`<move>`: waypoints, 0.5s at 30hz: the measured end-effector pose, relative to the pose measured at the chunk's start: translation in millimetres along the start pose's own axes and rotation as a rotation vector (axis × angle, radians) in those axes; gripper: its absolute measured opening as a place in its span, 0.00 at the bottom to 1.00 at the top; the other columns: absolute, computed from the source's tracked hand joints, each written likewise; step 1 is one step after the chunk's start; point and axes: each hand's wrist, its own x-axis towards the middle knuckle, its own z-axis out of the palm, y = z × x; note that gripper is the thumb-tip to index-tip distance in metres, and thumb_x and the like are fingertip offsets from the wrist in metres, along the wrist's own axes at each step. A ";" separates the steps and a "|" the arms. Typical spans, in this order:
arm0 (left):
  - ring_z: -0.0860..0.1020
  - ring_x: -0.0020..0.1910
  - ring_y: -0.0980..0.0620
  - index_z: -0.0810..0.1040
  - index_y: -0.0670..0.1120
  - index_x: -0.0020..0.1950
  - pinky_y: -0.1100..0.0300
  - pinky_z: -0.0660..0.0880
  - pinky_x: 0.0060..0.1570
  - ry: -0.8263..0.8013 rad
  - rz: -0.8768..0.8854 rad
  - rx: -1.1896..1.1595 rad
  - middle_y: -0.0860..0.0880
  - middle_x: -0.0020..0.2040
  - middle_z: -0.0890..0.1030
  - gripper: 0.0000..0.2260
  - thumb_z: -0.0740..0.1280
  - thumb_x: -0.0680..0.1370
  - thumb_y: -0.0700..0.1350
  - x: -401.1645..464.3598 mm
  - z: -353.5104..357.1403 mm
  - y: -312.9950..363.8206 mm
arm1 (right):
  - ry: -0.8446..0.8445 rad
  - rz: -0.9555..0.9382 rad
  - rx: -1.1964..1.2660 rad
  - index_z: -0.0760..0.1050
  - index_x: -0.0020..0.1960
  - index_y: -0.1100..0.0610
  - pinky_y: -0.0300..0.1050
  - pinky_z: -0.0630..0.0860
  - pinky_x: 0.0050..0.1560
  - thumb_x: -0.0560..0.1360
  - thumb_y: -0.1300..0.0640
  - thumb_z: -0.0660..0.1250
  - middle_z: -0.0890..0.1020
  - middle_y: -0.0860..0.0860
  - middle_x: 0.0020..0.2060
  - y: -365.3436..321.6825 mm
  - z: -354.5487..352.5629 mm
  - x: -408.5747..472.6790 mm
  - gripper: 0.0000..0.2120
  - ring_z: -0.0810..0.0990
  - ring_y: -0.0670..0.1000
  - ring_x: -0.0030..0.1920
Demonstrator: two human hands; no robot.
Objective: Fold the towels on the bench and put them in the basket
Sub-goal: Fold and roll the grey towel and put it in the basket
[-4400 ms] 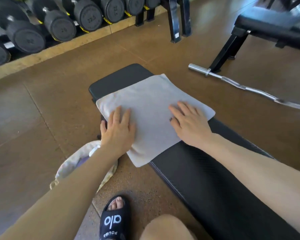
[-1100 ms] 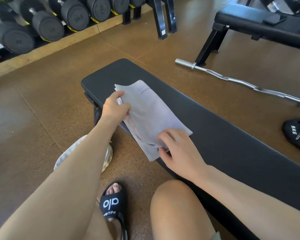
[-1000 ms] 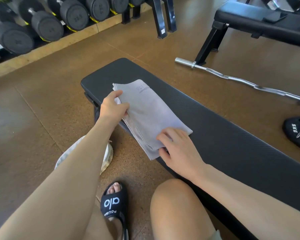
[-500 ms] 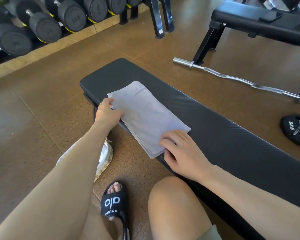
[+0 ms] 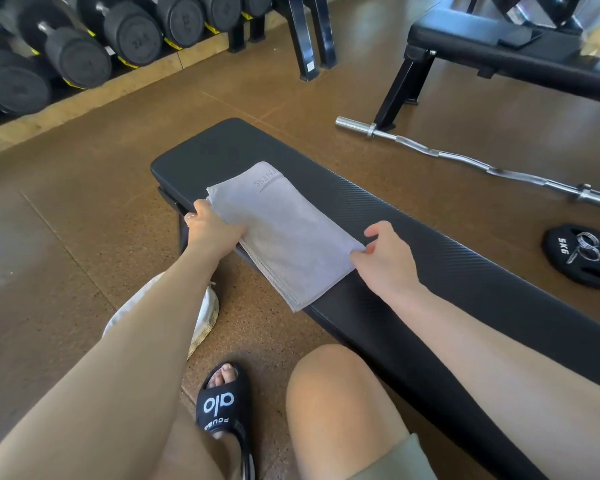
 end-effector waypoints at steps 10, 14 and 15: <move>0.74 0.58 0.45 0.54 0.50 0.78 0.61 0.75 0.39 -0.019 -0.061 -0.027 0.41 0.78 0.55 0.37 0.73 0.76 0.49 -4.4 5.3 6.6 | 0.255 -0.043 -0.060 0.69 0.61 0.59 0.48 0.68 0.48 0.75 0.67 0.62 0.75 0.57 0.55 15.4 -27.8 34.5 0.16 0.74 0.57 0.53; 0.76 0.55 0.47 0.64 0.48 0.72 0.60 0.76 0.39 0.077 -0.029 -0.053 0.42 0.71 0.67 0.27 0.68 0.77 0.51 4.8 4.0 1.3 | 0.278 -0.156 -0.129 0.66 0.60 0.57 0.51 0.70 0.46 0.75 0.59 0.66 0.73 0.54 0.55 14.9 -14.1 3.7 0.16 0.75 0.57 0.50; 0.78 0.54 0.46 0.68 0.47 0.68 0.57 0.78 0.42 0.093 -0.018 -0.063 0.42 0.66 0.72 0.23 0.68 0.76 0.52 6.6 3.1 1.0 | 0.221 -0.144 -0.113 0.65 0.61 0.56 0.51 0.71 0.46 0.76 0.55 0.66 0.75 0.53 0.54 14.5 -8.4 -5.6 0.17 0.76 0.57 0.50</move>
